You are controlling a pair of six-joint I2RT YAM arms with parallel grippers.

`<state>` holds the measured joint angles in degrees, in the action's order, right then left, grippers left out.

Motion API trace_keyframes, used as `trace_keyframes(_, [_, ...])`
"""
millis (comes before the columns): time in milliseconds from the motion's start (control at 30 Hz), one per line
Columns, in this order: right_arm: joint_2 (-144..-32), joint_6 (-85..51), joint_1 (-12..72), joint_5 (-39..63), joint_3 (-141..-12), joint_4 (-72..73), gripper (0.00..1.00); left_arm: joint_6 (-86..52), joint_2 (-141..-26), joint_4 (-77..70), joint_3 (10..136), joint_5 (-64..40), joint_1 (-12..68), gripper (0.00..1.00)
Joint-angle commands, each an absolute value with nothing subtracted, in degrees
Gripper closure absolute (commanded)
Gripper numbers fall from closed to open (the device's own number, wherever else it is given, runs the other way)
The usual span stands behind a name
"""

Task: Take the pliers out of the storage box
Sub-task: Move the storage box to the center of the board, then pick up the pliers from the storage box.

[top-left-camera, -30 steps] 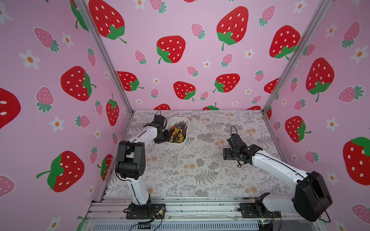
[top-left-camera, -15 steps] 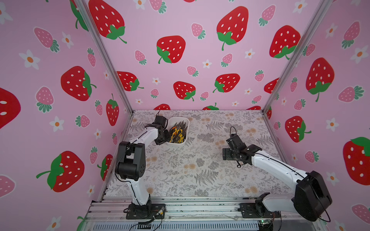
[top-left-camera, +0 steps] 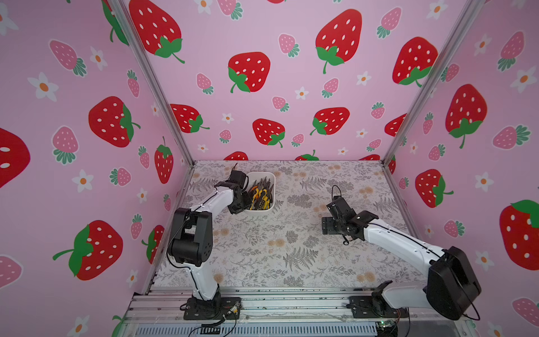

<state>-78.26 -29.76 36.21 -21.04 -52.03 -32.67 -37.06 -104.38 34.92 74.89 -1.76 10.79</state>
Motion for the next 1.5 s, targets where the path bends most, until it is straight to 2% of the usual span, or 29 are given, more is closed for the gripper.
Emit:
trace_keyframes(0, [-79.94, -29.28, 37.31, -21.55, -56.3, -33.19, 0.16, -34.43, -102.58, 37.14, 75.44, -3.9, 11.16, 0.68])
trace_keyframes(100, [-81.97, -28.44, 38.42, -22.23, -59.95, -34.03, 0.16, -33.17, -102.53, 38.23, 76.84, -4.22, 11.16, 0.45])
trace_keyframes(267, [-85.29, -27.77, 40.65, -20.99, -66.52, -34.1, 0.17, -31.28, -100.23, 39.96, 78.76, -1.75, 11.16, 0.32])
trace_keyframes(400, [-90.13, -27.99, 42.11, -16.22, -73.36, -33.95, 0.18, -30.17, -95.96, 41.35, 81.12, -1.4, 11.25, 0.24])
trace_keyframes(533, [-97.32, -28.54, 42.3, -9.62, -82.9, -36.56, 0.19, -28.77, -90.73, 38.16, 80.27, -3.99, 11.19, 0.01])
trace_keyframes(567, [-98.58, -28.64, 42.31, -8.87, -85.08, -37.33, 0.19, -28.62, -90.19, 37.11, 79.99, -6.13, 10.92, 0.0])
trace_keyframes(667, [-100.03, -28.74, 42.3, -8.97, -88.51, -38.4, 0.19, -24.64, -93.28, 39.93, 83.31, -9.14, 11.51, 0.0])
trace_keyframes(767, [-99.29, -28.45, 42.29, -11.14, -88.62, -39.13, 0.19, -19.89, -99.33, 45.69, 89.08, -5.25, 13.72, 0.0])
trace_keyframes(1000, [-94.55, -27.24, 41.58, -14.7, -81.35, -40.18, 0.18, -16.89, -106.88, 48.21, 95.18, -3.08, 14.1, 0.01])
trace_keyframes(1133, [-90.55, -27.81, 39.93, -14.46, -75.02, -39.1, 0.17, -14.71, -110.14, 51.02, 98.53, -3.47, 14.14, 0.24])
trace_keyframes(1233, [-87.9, -28.44, 38.54, -13.68, -70.7, -38.15, 0.17, -14.9, -111.36, 51.62, 98.83, -2.97, 14.1, 0.38])
trace_keyframes(1400, [-85.57, -28.92, 37.04, -12.59, -66.37, -36.99, 0.17, -14.67, -113.19, 52.02, 98.61, -1.87, 14.11, 0.46])
trace_keyframes(1467, [-85.21, -28.78, 36.75, -12.52, -65.51, -36.84, 0.17, -14.67, -114.26, 52.36, 98.55, -0.98, 14.39, 0.47])
